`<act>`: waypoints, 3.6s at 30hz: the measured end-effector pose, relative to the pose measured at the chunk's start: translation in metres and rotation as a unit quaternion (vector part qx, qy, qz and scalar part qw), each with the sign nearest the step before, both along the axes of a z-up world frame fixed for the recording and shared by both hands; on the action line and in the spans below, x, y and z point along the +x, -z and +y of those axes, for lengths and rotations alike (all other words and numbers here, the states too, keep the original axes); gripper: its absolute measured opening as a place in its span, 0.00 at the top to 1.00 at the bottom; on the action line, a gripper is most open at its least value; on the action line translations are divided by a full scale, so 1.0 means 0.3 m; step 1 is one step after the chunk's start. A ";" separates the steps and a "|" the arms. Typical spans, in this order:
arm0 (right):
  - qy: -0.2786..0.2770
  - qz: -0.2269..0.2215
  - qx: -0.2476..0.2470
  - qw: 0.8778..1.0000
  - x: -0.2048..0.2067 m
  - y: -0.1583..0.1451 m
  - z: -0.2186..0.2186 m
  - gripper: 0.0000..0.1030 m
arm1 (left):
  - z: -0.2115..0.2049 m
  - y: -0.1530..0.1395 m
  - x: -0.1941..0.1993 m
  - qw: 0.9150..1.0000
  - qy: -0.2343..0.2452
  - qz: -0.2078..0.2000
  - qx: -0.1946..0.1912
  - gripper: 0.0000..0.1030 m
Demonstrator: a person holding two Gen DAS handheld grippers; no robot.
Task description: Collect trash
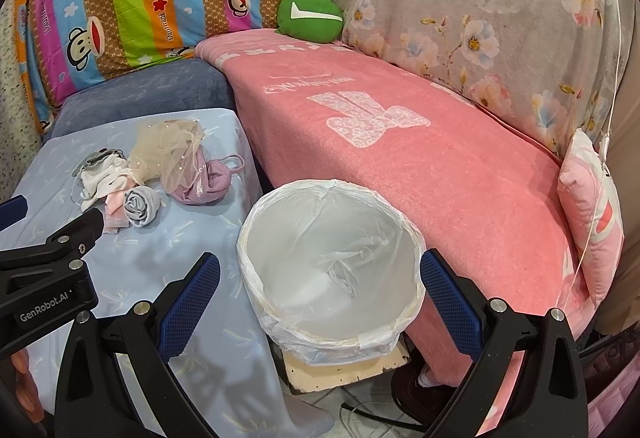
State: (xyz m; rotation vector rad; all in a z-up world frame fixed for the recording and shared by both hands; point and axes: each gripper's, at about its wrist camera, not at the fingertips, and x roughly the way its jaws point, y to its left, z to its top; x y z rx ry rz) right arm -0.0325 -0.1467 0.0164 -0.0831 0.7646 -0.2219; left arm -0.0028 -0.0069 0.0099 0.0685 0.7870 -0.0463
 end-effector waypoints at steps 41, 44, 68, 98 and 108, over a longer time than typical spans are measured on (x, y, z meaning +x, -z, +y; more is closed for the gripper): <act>0.003 -0.002 -0.002 1.000 0.001 -0.013 -0.027 0.06 | -0.016 -0.009 0.000 1.000 0.005 -0.003 0.002 0.07; 0.003 -0.002 -0.002 1.000 0.001 -0.012 -0.027 0.06 | -0.016 -0.010 0.000 1.000 0.005 -0.002 0.001 0.07; 0.004 -0.002 -0.003 1.000 0.002 -0.014 -0.029 0.06 | -0.021 -0.008 0.000 1.000 0.006 -0.002 0.001 0.07; 0.002 -0.001 -0.003 1.000 0.104 0.011 0.037 0.06 | 0.123 0.038 0.107 1.000 -0.011 -0.003 -0.013 0.07; -0.027 -0.013 0.032 0.999 0.278 0.035 0.153 0.06 | 0.327 0.086 0.256 0.998 -0.059 -0.011 -0.019 0.07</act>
